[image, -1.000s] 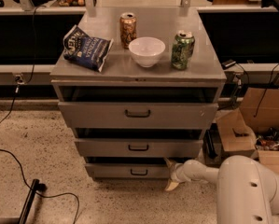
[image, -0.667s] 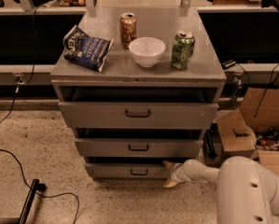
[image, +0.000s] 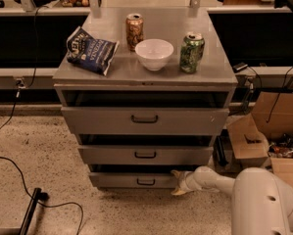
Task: Open bottom drawer
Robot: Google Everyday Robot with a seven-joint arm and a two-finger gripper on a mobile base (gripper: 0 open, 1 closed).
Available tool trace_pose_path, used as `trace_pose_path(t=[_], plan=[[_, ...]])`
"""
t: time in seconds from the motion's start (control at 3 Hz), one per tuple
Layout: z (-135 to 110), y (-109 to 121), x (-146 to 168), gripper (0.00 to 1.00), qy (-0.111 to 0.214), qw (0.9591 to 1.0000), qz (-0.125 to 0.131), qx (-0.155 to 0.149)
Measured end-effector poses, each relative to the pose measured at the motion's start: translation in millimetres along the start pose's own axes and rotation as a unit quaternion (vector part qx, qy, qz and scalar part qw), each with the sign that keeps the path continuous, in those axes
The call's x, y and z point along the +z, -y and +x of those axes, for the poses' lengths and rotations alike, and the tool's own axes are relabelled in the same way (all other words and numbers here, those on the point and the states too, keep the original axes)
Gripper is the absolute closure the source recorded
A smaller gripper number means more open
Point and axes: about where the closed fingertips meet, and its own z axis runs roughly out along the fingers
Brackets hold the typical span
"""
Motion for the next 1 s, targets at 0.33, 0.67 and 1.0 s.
trace_pose_path(t=[0.33, 0.67, 1.0], plan=[[-12, -15, -9, 0.36, 0.034, 0.9993, -0.014, 0.011], [-26, -46, -16, 0.35, 0.064, 0.9964, -0.047, 0.028], [-41, -71, -14, 0.36, 0.078, 0.9924, -0.087, 0.041]])
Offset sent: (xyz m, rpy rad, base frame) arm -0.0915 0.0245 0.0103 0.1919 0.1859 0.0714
